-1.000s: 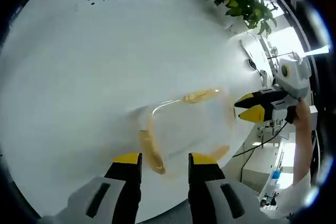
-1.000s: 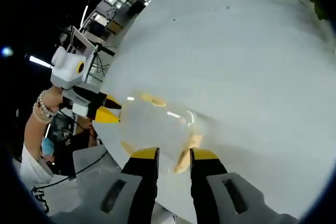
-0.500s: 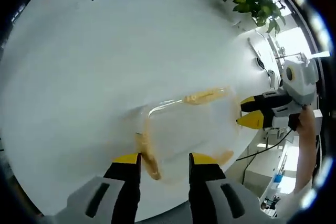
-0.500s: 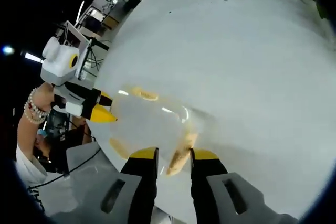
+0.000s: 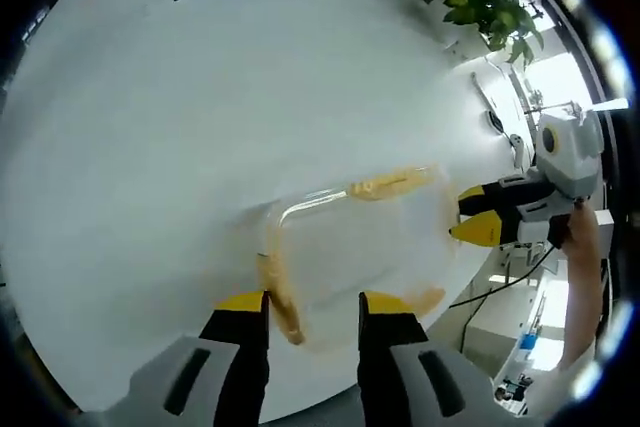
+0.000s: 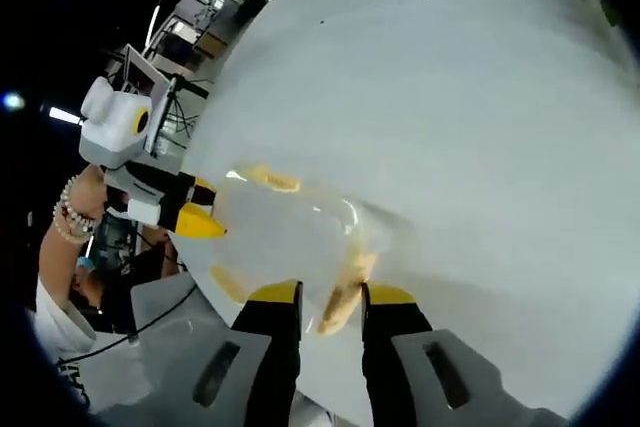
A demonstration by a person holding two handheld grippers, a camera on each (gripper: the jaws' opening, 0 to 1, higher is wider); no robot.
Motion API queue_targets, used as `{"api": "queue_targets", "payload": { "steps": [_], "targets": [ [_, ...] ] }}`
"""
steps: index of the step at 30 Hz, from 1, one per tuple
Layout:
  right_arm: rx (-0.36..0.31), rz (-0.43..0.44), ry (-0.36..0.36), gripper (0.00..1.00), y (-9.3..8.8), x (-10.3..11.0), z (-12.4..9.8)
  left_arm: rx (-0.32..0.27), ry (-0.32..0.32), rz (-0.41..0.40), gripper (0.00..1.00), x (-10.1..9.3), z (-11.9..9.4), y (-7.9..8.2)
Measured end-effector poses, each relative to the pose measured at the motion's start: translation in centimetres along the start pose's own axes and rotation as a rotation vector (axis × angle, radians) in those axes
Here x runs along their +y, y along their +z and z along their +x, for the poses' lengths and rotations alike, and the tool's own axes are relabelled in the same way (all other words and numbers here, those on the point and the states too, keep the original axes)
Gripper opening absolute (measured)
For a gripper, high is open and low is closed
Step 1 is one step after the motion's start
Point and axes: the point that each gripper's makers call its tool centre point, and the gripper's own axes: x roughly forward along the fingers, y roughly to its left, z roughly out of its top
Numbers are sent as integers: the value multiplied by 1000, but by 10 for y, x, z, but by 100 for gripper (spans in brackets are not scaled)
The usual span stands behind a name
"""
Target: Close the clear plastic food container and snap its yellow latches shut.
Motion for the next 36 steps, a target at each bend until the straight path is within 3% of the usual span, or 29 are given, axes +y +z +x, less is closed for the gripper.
{"api": "queue_targets", "payload": {
  "steps": [11,12,13,14,22,29,32,33,34,36],
  "targets": [
    [-12,24,15,19,-3,2,0,-16,-26,-18,26,0,2,-1],
    [-11,25,14,19,-3,2,-1,-14,-27,-17,25,-1,1,-2],
    [-12,22,18,19,-2,3,0,29,-29,-3,24,2,0,-9],
    [-9,25,18,19,-3,3,-1,6,-37,-47,24,-1,4,-5],
    [-9,45,29,19,-1,0,-3,1,-43,-47,25,-7,8,-3],
    [-36,146,93,18,0,-3,-1,-16,-62,-79,25,-11,10,-3],
    [-34,130,94,16,-2,-1,-1,-16,-58,-75,25,-13,10,0],
    [-82,133,120,15,8,1,1,-15,-58,-77,25,-13,10,0],
    [-42,141,108,15,0,0,-4,-14,-57,-77,25,-14,10,-1],
    [-48,135,104,15,0,0,-6,-16,-56,-74,25,-13,9,-1]
  ]
}}
